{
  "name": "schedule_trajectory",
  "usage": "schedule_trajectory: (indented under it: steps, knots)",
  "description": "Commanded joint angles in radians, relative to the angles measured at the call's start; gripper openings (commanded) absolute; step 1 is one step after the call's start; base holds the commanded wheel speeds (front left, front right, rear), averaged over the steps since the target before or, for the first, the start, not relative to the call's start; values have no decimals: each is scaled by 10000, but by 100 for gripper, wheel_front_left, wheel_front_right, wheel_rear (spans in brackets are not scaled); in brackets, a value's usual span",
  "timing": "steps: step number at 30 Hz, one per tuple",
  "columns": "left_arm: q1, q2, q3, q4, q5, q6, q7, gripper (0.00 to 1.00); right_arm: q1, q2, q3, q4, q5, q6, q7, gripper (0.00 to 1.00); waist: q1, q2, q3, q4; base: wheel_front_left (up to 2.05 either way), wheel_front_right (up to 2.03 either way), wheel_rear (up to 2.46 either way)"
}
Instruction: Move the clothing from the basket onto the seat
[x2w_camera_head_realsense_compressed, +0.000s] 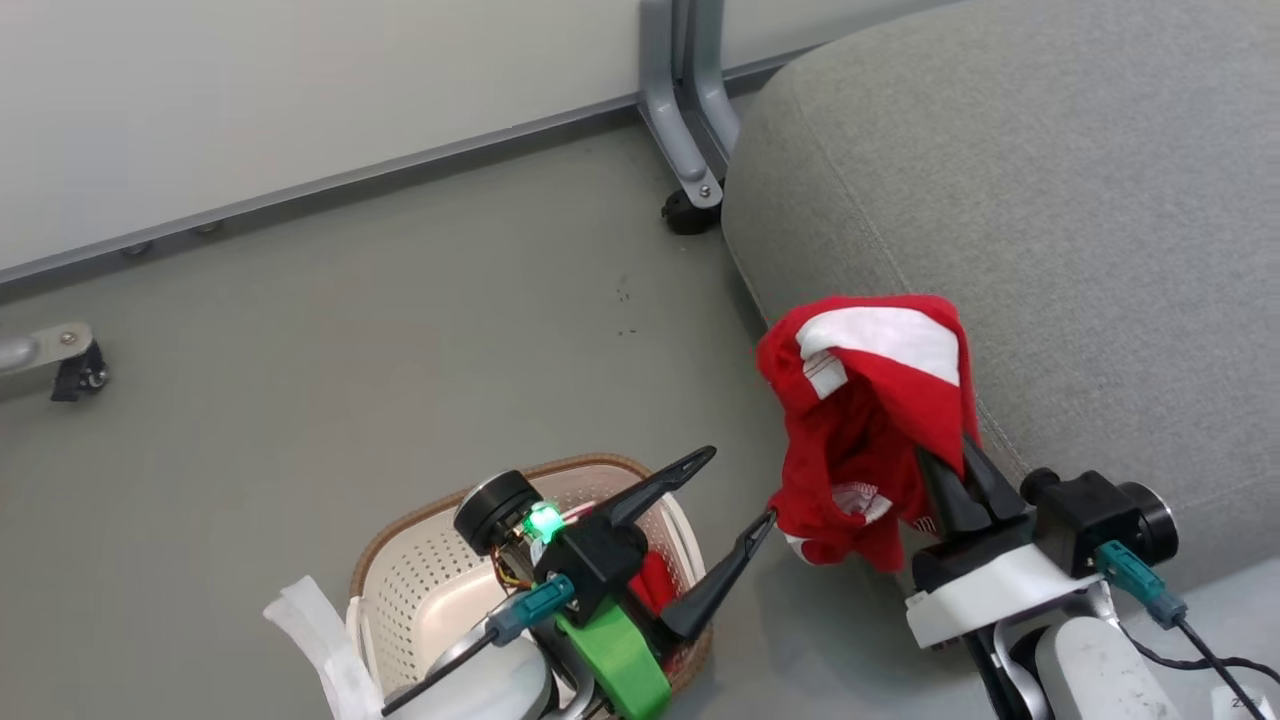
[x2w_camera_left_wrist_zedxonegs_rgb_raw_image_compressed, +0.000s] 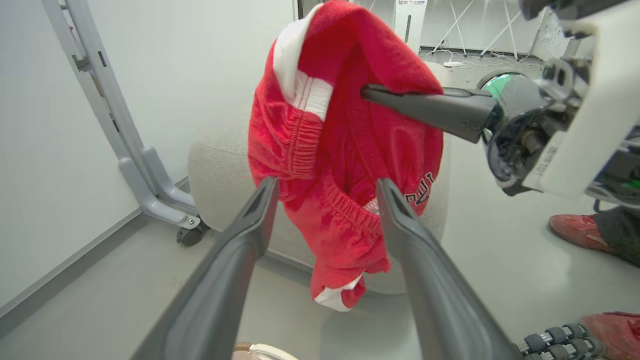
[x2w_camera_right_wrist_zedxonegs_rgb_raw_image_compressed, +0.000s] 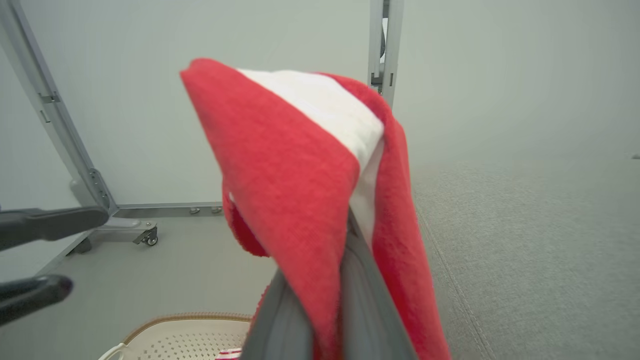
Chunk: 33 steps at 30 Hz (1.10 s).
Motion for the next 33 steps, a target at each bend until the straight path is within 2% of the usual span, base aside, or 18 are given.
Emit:
schedule_trajectory:
  steps: [1,11,19,26,33]
  knots:
    - [-160,127,31,18,79,-21,-92,100,-40,8,-151,-137,33,-14,-49,0,0,0,631,-747,0,0,0]
    - [-370,279,-146,105,213,-110,-124,100,237,10,-601,-585,504,-14,-49,0,0,0,1345,-1724,0,0,0]
    - [-621,417,-335,111,293,-157,16,100,228,7,-736,-799,737,-14,-49,0,0,0,1887,-2165,0,0,0]
    - [-1033,530,-573,-96,422,-182,377,100,-708,11,-1243,-1522,620,-14,-49,0,0,0,2892,-2111,0,0,0]
    - [-2149,682,-1087,-298,584,-263,816,100,-2634,8,-2732,-2399,344,-14,-47,0,0,0,4543,-1317,0,0,0]
